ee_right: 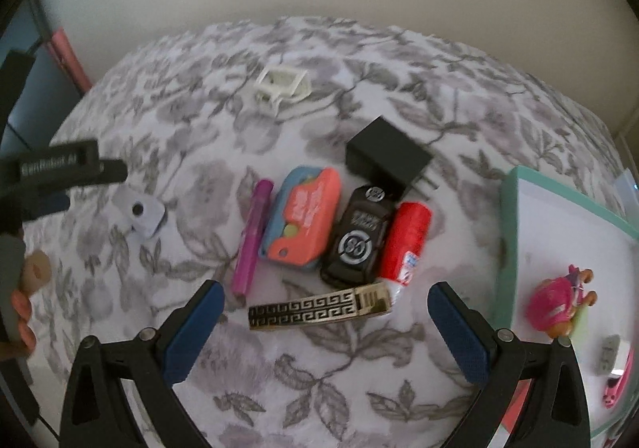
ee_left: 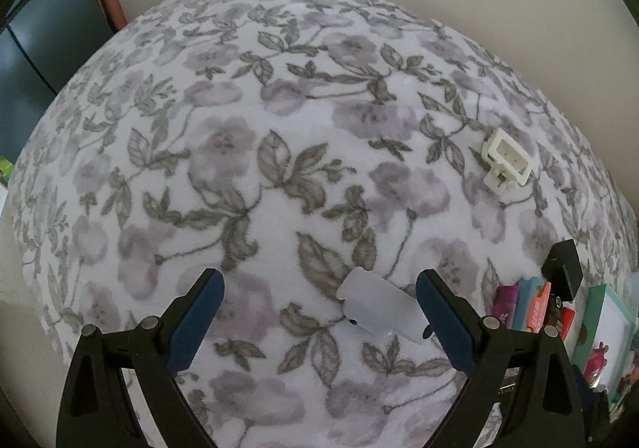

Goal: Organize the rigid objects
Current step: 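Move the left gripper to the white watch while the right gripper approaches the gold bar, then close the left gripper on the white watch while the right gripper grasps the gold bar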

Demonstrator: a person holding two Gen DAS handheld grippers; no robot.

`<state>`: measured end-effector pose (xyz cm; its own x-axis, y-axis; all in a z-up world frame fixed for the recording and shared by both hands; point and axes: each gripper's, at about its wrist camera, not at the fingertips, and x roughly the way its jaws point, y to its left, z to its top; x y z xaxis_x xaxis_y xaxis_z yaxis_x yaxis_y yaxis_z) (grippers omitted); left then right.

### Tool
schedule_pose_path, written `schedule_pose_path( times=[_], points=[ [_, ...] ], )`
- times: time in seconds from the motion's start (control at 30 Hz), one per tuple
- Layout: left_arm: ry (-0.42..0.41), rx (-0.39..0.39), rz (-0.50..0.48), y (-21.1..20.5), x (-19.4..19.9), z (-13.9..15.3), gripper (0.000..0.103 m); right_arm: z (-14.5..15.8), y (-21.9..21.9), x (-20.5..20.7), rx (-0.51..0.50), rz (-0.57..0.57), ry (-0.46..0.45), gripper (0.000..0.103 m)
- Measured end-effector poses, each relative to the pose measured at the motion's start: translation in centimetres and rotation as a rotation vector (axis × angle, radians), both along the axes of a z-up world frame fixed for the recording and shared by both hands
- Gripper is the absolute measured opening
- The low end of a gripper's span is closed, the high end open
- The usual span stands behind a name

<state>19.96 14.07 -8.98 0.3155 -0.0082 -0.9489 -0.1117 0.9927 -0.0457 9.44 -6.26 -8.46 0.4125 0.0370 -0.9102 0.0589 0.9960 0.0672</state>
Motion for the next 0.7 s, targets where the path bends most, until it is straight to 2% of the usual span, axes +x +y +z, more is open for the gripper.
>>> schedule_pose_path(
  times=[0.33,0.63,0.7],
  points=[
    [0.055,-0.027,-0.050,-1.5,0.4,-2.0,0.097,-1.5,1.3,-0.1,-0.066,0.069,0.037,0.103],
    [0.085,-0.060,-0.061,-2.5,0.5,-3.3,0.097,-1.8,1.1,0.0,-0.096,0.072,0.047,0.103],
    [0.085,-0.047,-0.060,-2.7,0.6,-3.5,0.097,-1.8,1.0,0.0,-0.092,0.071,0.050,0.097]
  ],
)
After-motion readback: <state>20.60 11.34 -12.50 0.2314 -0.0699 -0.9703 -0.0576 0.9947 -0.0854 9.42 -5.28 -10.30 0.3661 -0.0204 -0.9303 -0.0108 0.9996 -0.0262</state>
